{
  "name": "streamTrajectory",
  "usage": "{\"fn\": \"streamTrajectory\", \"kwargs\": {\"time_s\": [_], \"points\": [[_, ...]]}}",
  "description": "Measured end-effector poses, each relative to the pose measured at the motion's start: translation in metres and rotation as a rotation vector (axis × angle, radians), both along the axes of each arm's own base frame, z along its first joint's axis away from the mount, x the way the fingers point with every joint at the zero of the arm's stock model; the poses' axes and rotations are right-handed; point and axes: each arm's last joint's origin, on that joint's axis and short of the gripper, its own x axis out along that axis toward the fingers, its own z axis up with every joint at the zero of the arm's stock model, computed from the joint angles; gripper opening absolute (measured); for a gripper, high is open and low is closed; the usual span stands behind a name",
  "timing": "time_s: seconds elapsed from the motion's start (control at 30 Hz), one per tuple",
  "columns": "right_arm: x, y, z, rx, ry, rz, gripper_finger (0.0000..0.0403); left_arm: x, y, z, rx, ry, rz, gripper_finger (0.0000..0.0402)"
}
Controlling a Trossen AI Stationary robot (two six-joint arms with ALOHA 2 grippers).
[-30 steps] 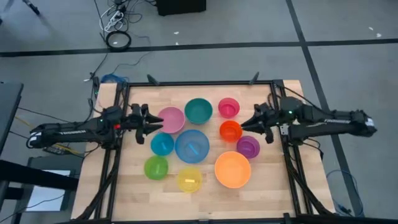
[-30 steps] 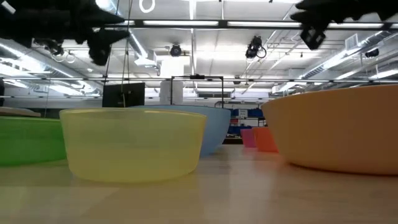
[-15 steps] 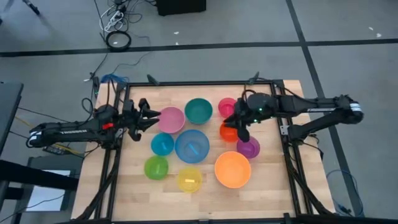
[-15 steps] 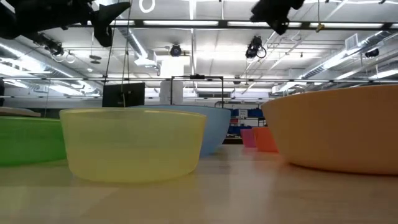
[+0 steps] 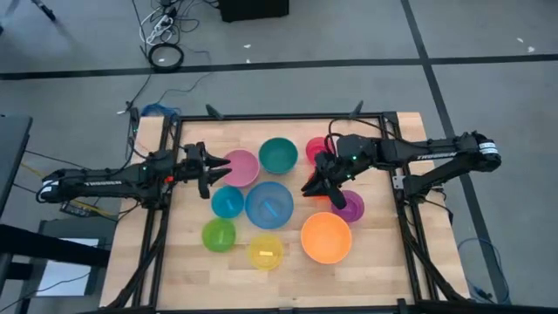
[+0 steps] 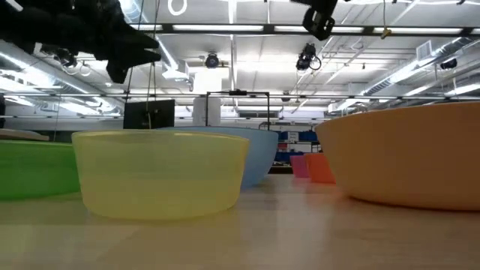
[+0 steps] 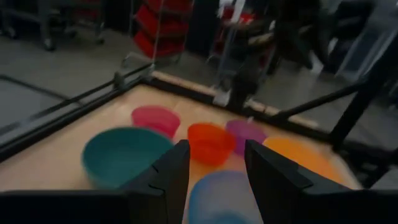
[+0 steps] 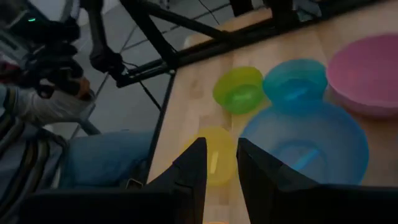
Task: Nest bowls inside each other
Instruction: Stack the yellow bowl on top of the light blue bowl
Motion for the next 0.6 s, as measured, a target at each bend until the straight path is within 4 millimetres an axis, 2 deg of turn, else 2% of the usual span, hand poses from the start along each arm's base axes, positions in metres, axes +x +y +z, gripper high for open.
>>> {"fn": "streamTrajectory", "kwargs": {"time_s": [0.27, 0.37, 0.43, 0.6], "points": [[0.01, 0.001, -0.013, 0.018, 0.07, -0.044, 0.008, 0.011, -0.008, 0.031, 0.118, 0.336, 0.098, 0.0163], [0.012, 0.002, -0.019, 0.022, 0.114, -0.046, 0.008, 0.02, -0.012, 0.046, 0.15, 0.423, 0.105, 0.0163], [0.016, 0.006, -0.023, 0.01, 0.116, -0.042, 0.008, 0.027, -0.016, 0.049, 0.165, 0.497, 0.091, 0.0163], [0.031, 0.017, -0.049, -0.062, 0.207, -0.034, 0.0096, 0.049, -0.026, 0.055, 0.193, 0.565, 0.039, 0.0163]]}}
